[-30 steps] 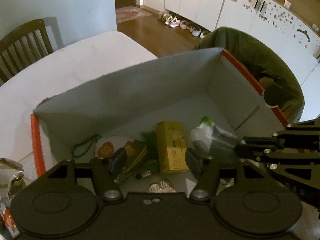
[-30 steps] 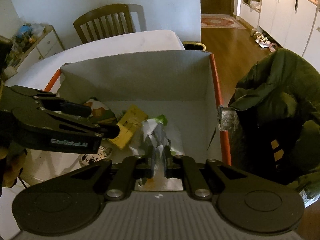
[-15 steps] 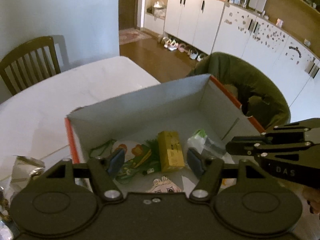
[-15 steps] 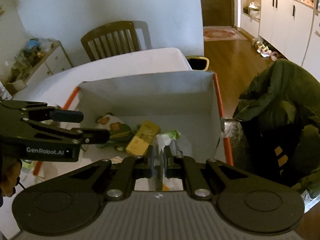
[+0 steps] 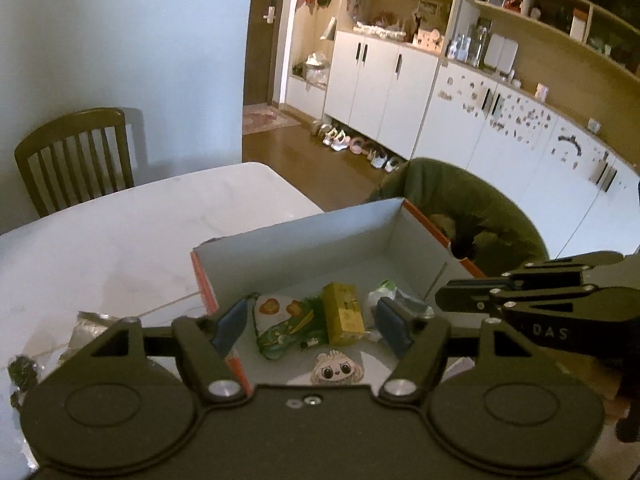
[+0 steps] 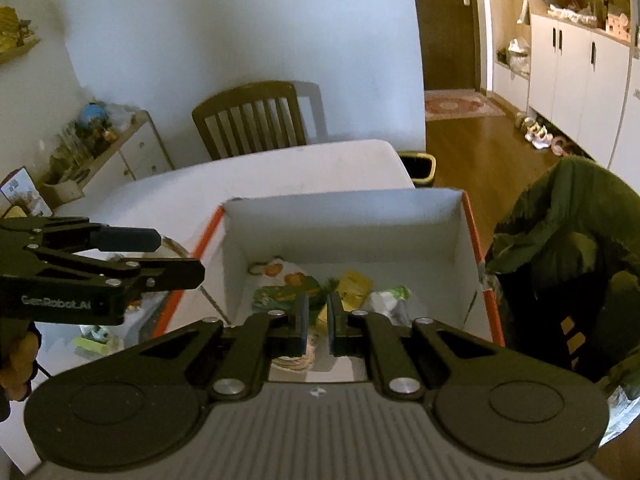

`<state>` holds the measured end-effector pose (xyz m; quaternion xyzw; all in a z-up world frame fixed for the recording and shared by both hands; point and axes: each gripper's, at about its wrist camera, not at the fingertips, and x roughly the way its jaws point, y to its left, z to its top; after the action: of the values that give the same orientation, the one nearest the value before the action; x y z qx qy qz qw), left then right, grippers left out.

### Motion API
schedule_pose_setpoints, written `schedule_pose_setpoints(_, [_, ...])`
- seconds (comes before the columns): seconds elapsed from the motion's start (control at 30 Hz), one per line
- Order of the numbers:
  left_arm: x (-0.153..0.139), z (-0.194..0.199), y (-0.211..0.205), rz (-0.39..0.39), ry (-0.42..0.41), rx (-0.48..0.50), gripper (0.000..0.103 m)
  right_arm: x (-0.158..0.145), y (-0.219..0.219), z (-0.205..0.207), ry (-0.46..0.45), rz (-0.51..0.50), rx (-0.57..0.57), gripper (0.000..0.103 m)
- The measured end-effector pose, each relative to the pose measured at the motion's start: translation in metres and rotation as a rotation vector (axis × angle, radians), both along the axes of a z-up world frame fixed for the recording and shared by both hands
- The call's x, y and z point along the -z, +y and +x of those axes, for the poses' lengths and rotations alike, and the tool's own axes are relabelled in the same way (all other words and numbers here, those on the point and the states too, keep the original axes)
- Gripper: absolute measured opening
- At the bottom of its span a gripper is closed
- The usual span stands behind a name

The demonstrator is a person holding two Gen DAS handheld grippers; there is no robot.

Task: Organize objects
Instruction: 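Open the left tool to drop the yellow box while the right tool releases the bag, then move both tools back over the remaining items on the table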

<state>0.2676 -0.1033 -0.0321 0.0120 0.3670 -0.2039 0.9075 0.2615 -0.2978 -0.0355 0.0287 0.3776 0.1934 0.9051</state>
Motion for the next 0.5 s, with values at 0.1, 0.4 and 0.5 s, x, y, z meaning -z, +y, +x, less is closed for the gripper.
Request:
schedule_pose_setpoints(0.1, [-0.007, -0.008, 0.015, -0.033, -0.011, -0.004, 0.074, -0.008, 0.008, -0.01, -0.017, 0.017, -0.001, 0.008])
schedule_pose_setpoints(0.4, [-0.019, -0.044, 0.068, -0.047, -0.088, -0.05, 0.087, -0.029, 0.042, -0.037, -0.066, 0.069, -0.006, 0.008])
schedule_pose_setpoints(0.5, [-0.019, -0.052, 0.09, -0.064, -0.089, -0.074, 0.091, -0.033, 0.057, -0.044, -0.064, 0.083, -0.018, 0.009])
